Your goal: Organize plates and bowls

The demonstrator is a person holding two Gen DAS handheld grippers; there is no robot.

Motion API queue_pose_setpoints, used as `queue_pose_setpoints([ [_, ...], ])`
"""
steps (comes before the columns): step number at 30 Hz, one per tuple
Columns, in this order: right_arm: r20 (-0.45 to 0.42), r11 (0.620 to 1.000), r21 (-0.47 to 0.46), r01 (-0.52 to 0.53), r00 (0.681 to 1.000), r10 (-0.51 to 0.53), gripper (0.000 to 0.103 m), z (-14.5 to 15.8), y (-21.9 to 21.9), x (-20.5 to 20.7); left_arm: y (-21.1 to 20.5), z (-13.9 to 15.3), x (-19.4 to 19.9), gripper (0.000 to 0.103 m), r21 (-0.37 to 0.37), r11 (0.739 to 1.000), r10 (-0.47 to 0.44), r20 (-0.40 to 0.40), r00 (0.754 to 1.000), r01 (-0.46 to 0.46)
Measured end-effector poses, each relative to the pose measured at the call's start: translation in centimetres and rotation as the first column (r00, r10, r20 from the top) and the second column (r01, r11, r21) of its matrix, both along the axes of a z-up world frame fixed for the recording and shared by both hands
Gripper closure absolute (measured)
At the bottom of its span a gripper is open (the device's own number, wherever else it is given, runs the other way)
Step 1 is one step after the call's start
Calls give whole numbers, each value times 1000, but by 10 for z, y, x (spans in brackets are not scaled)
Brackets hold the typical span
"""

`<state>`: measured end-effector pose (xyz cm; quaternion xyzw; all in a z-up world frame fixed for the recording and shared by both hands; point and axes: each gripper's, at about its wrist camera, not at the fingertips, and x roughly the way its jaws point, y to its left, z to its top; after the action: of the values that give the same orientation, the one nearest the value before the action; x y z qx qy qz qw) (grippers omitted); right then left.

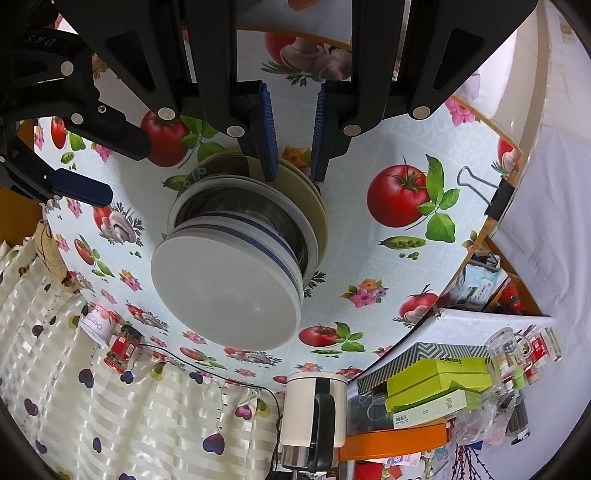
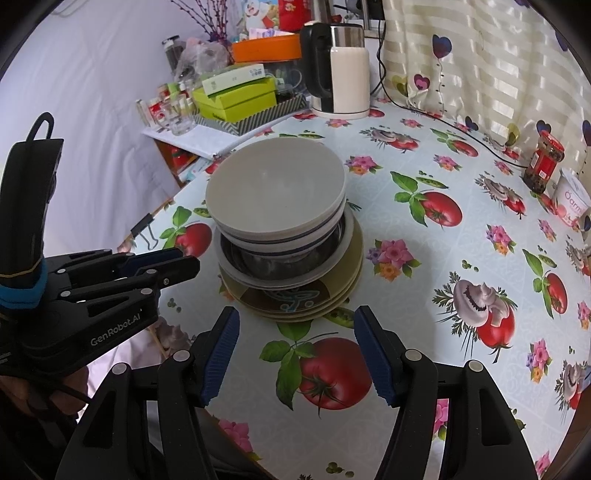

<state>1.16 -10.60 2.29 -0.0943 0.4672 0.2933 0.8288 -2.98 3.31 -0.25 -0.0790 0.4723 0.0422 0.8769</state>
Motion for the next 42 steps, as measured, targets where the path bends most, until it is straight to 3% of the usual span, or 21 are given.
queue_pose_setpoints([
  [42,0,1000,-18,-10,1000,10,35,-8,5,-4,-3,-6,2,84,9,1000,-7,-15,1000,8],
])
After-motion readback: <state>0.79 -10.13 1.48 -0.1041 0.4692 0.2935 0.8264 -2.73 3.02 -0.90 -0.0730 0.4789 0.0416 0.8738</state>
